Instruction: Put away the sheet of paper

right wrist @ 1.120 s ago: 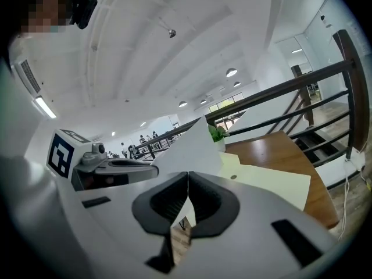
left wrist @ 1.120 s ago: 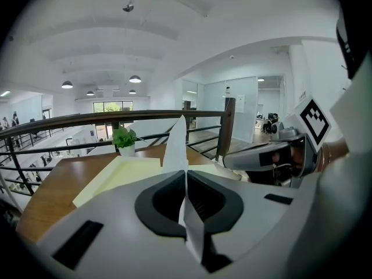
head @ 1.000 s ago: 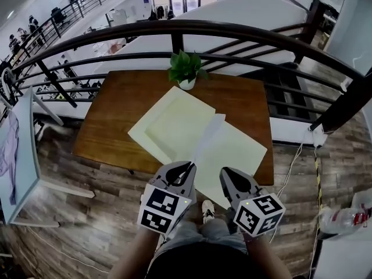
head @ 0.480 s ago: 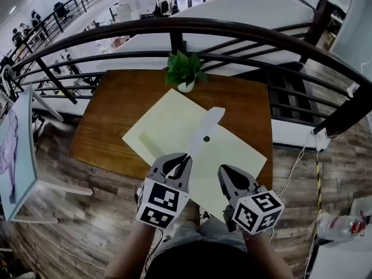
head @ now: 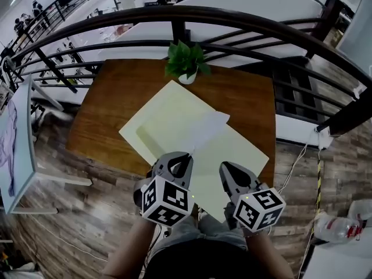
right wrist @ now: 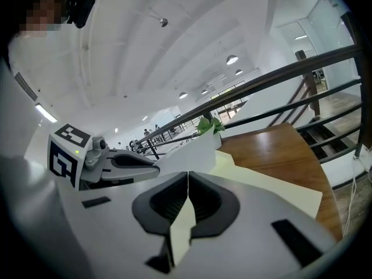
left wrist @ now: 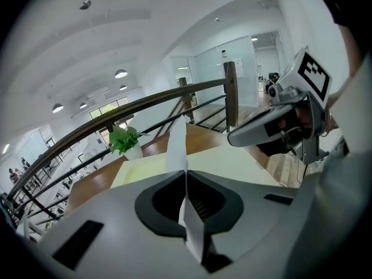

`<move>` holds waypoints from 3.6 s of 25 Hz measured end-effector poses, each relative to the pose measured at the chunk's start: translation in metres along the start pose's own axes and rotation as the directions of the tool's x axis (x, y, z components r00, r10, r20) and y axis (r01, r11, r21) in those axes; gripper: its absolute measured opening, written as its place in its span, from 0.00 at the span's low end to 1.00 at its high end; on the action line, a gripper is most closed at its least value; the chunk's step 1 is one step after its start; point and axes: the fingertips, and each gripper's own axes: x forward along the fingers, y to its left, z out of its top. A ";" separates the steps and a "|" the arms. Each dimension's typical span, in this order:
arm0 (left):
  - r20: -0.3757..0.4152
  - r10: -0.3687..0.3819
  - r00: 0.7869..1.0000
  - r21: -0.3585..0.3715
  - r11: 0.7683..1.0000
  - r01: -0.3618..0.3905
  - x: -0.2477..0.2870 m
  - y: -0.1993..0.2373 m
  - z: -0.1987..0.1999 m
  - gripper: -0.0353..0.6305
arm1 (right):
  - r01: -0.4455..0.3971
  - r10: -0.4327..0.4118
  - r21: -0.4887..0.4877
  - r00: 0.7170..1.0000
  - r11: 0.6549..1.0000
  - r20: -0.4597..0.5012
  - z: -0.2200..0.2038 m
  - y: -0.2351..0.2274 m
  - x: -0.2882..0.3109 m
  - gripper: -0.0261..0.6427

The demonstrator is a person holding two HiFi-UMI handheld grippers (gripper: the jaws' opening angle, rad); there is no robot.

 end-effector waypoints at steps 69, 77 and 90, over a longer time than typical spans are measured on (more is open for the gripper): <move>-0.254 -0.072 0.965 0.253 0.957 0.138 0.090 -0.023 -0.036 0.09 | 0.045 -0.029 0.100 0.988 0.994 -0.150 -0.039 -0.049 0.038 0.08; -0.284 -0.089 0.955 0.240 0.958 0.160 0.101 -0.005 -0.045 0.09 | 0.068 -0.053 0.109 0.990 0.992 -0.131 -0.034 -0.045 0.049 0.08; -0.339 -0.107 0.935 0.223 0.956 0.190 0.127 0.008 -0.058 0.09 | 0.112 -0.095 0.132 0.988 0.985 -0.124 -0.033 -0.050 0.052 0.08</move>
